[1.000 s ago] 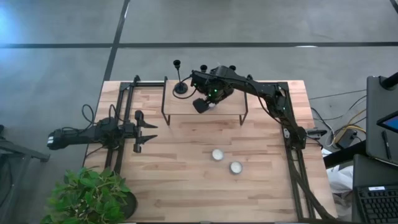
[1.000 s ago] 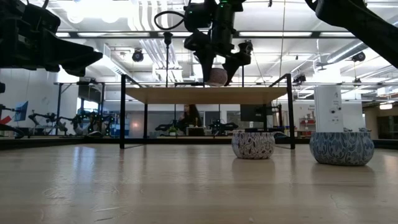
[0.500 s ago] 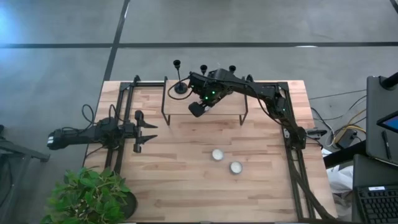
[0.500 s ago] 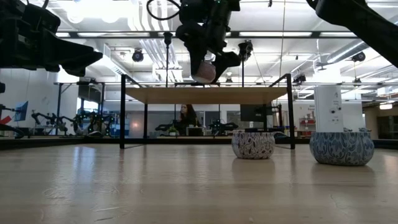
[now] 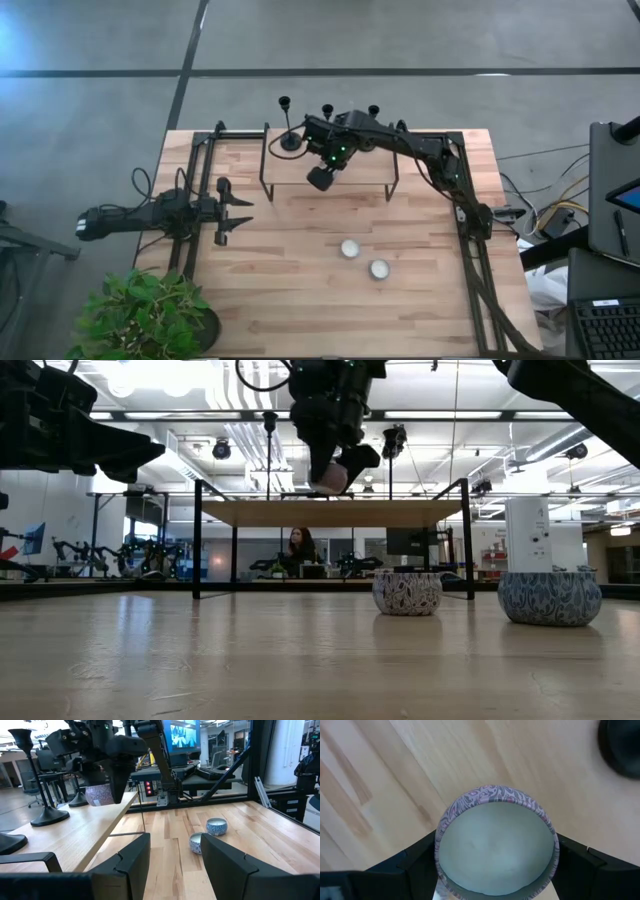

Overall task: Pick & Place candle stick holders
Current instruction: Put the pink scented candle on the shelf

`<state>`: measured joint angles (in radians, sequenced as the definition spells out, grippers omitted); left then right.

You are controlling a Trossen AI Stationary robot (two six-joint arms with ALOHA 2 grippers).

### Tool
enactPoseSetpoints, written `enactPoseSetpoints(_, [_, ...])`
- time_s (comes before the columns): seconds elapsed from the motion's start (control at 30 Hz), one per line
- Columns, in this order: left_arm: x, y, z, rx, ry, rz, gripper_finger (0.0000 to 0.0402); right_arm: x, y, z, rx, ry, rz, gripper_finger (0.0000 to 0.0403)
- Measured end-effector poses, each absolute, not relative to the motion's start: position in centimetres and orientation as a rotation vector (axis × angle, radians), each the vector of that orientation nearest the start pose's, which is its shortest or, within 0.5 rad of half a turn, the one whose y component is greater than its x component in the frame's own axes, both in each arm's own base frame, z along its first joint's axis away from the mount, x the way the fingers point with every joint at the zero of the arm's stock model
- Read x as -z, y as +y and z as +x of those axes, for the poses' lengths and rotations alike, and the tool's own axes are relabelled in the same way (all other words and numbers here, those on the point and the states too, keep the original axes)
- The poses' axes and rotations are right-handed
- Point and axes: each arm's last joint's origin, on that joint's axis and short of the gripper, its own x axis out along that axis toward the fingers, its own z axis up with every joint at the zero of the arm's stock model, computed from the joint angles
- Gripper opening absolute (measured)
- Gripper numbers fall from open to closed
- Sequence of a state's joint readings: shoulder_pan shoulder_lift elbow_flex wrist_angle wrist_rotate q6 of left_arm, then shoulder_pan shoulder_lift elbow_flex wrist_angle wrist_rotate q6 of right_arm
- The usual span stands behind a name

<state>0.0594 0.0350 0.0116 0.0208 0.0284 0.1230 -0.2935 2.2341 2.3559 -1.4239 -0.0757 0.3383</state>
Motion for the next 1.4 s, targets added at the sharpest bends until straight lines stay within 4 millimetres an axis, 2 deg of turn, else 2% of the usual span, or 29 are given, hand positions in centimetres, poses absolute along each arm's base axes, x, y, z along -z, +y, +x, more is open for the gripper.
enactPoseSetpoints(0.23, [-16.7, 0.5, 9.9, -0.031, 0.005, 0.123, 0.0181, -30.7, -12.6, 42.5, 0.353, 1.271, 0.461, 0.0289])
enactPoseSetpoints(0.43, [-16.7, 0.5, 9.9, -0.031, 0.005, 0.123, 0.0181, -30.5, -12.9, 42.4, 0.393, 1.286, 0.375, 0.0289])
enactPoseSetpoints(0.8, [-16.7, 0.5, 9.9, -0.031, 0.004, 0.123, 0.0181, -28.5, -13.2, 43.0, 0.423, 1.357, 0.378, 0.0289])
enactPoseSetpoints(1.13, [-16.7, 0.5, 9.9, -0.031, 0.004, 0.123, 0.0181, -28.7, -13.4, 43.2, 0.490, 1.303, 0.431, 0.0289])
enactPoseSetpoints(1.4, [-16.7, 0.5, 9.9, -0.031, 0.005, 0.123, 0.0181, -28.7, -13.5, 43.2, 0.496, 1.297, 0.439, 0.0307])
